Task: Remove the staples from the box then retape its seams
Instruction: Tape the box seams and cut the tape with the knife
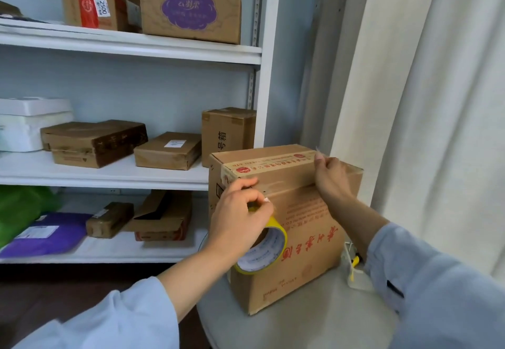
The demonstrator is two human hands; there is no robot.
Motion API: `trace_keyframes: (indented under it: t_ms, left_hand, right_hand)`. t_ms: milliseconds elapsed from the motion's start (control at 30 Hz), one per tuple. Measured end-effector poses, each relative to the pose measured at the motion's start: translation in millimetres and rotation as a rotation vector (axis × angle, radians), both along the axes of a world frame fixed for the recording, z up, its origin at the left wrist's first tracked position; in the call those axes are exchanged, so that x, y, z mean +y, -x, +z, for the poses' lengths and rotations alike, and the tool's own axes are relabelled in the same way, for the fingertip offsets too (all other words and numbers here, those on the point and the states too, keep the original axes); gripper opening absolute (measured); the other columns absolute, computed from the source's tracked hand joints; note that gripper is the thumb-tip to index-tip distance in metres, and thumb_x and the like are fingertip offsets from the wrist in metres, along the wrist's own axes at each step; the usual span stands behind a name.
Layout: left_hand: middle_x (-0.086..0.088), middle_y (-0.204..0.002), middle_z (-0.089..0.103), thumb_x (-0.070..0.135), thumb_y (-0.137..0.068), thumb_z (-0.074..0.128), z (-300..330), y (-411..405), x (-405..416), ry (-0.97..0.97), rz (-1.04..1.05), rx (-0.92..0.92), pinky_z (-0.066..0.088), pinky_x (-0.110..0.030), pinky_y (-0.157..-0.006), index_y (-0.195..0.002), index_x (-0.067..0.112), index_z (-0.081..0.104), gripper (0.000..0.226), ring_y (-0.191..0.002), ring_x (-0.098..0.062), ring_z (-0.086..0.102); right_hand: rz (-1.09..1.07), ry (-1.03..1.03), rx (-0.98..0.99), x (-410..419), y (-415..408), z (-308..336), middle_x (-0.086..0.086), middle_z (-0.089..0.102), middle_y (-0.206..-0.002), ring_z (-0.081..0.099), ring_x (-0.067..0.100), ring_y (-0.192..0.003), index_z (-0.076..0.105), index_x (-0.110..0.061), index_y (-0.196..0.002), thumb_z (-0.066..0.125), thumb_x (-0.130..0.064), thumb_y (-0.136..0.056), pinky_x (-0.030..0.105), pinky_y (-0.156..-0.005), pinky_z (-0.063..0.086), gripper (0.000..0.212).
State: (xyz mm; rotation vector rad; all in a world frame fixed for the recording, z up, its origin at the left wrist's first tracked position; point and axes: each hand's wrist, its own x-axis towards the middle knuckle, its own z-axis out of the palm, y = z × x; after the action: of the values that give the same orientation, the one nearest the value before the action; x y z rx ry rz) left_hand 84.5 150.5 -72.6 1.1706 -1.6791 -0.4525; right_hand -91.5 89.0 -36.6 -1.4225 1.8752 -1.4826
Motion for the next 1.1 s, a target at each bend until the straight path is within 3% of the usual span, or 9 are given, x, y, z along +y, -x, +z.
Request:
trace_keyframes:
  t_ms: [133, 233, 367, 500, 600, 633, 733, 867, 1100]
  left_hand:
    - [0.015, -0.134, 0.048, 0.020, -0.084, 0.063, 0.2, 0.4, 4.4, 0.023, 0.032, -0.047, 0.032, -0.020, -0.093, -0.072, 0.019, 0.068, 0.014, -0.122, -0.006, 0.044]
    - [0.016, -0.142, 0.040, 0.025, -0.087, 0.059, -0.5, 10.5, 14.9, 0.035, 0.071, -0.137, 0.032, -0.021, -0.094, -0.078, 0.022, 0.067, 0.013, -0.128, -0.009, 0.040]
    - [0.014, -0.137, 0.047, 0.028, -0.090, 0.055, 9.2, 37.1, 29.5, 0.059, -0.036, -0.212, 0.030, -0.018, -0.098, -0.089, 0.021, 0.069, 0.016, -0.130, -0.006, 0.037]
    - [0.016, -0.094, 0.058, 0.012, -0.085, 0.061, 43.6, 23.2, 18.5, -0.148, -0.162, 0.173, 0.032, -0.004, -0.071, -0.082, 0.015, 0.075, 0.015, -0.094, 0.000, 0.048]
    - [-0.003, -0.101, 0.063, 0.009, -0.083, 0.066, 57.8, -3.4, -9.6, -0.337, -0.184, 0.458, 0.038, -0.023, -0.096, -0.072, 0.017, 0.072, 0.015, -0.102, -0.015, 0.056]
    - [-0.007, -0.097, 0.065, 0.012, -0.084, 0.065, 59.7, -10.2, -17.7, -0.427, -0.199, 0.518, 0.043, -0.030, -0.093, -0.070, 0.018, 0.069, 0.016, -0.096, -0.022, 0.059]
    - [-0.006, -0.076, 0.064, 0.017, -0.088, 0.062, 64.2, -26.1, -38.6, -0.626, -0.293, 0.578, 0.047, -0.031, -0.076, -0.072, 0.015, 0.065, 0.016, -0.071, -0.020, 0.059]
    - [-0.008, -0.082, 0.066, 0.020, -0.088, 0.061, 70.2, -35.3, -53.5, -0.704, -0.380, 0.519, 0.046, -0.036, -0.086, -0.082, 0.012, 0.067, 0.012, -0.076, -0.022, 0.060]
    - [-0.003, -0.066, 0.063, 0.018, -0.089, 0.055, 70.3, -36.0, -48.8, -0.725, -0.476, 0.758, 0.049, -0.030, -0.067, -0.071, 0.011, 0.065, 0.022, -0.058, -0.015, 0.059]
  right_hand:
    - [0.025, 0.165, -0.046, 25.5, -22.9, -16.4, 0.011, 0.045, -0.141, 0.034, 0.030, -0.137, 0.049, -0.012, -0.123, 0.031, -0.045, -0.101, 0.045, -0.111, 0.029, 0.043]
    - [0.088, 0.197, -0.144, 28.9, -14.2, -16.4, 0.004, 0.053, -0.123, 0.047, 0.020, -0.112, 0.048, -0.014, -0.123, 0.032, -0.044, -0.101, 0.032, -0.092, 0.035, 0.040]
    - [0.086, 0.173, -0.243, 18.9, 9.4, -9.6, 0.012, 0.058, -0.123, 0.054, 0.025, -0.106, 0.052, -0.014, -0.122, 0.035, -0.046, -0.100, 0.040, -0.087, 0.042, 0.043]
    - [0.047, 0.214, -0.106, 29.3, 2.4, -2.0, 0.007, 0.059, -0.119, 0.053, 0.023, -0.110, 0.054, -0.010, -0.119, 0.037, -0.041, -0.101, 0.038, -0.097, 0.042, 0.039]
    - [0.097, 0.224, 0.046, 53.6, -24.0, -3.2, -0.004, 0.054, -0.106, 0.049, 0.016, -0.102, 0.053, -0.014, -0.115, 0.036, -0.041, -0.101, 0.028, -0.087, 0.035, 0.034]
    - [0.117, 0.208, 0.070, 58.0, -32.1, -7.8, -0.004, 0.054, -0.103, 0.050, 0.015, -0.099, 0.053, -0.014, -0.112, 0.037, -0.041, -0.100, 0.026, -0.081, 0.032, 0.033]
    - [0.159, 0.204, 0.087, 63.1, -47.1, -25.6, -0.004, 0.060, -0.100, 0.056, 0.020, -0.102, 0.053, -0.016, -0.105, 0.042, -0.040, -0.099, 0.032, -0.082, 0.038, 0.027]
    - [0.093, 0.217, 0.225, 60.7, -45.5, -41.7, -0.002, 0.062, -0.104, 0.055, 0.023, -0.105, 0.048, -0.021, -0.099, 0.042, -0.043, -0.097, 0.041, -0.082, 0.044, 0.022]
    - [0.042, 0.319, 0.299, 52.8, -40.7, -51.5, -0.005, 0.063, -0.105, 0.055, 0.019, -0.104, 0.050, -0.022, -0.100, 0.041, -0.044, -0.097, 0.039, -0.081, 0.044, 0.024]
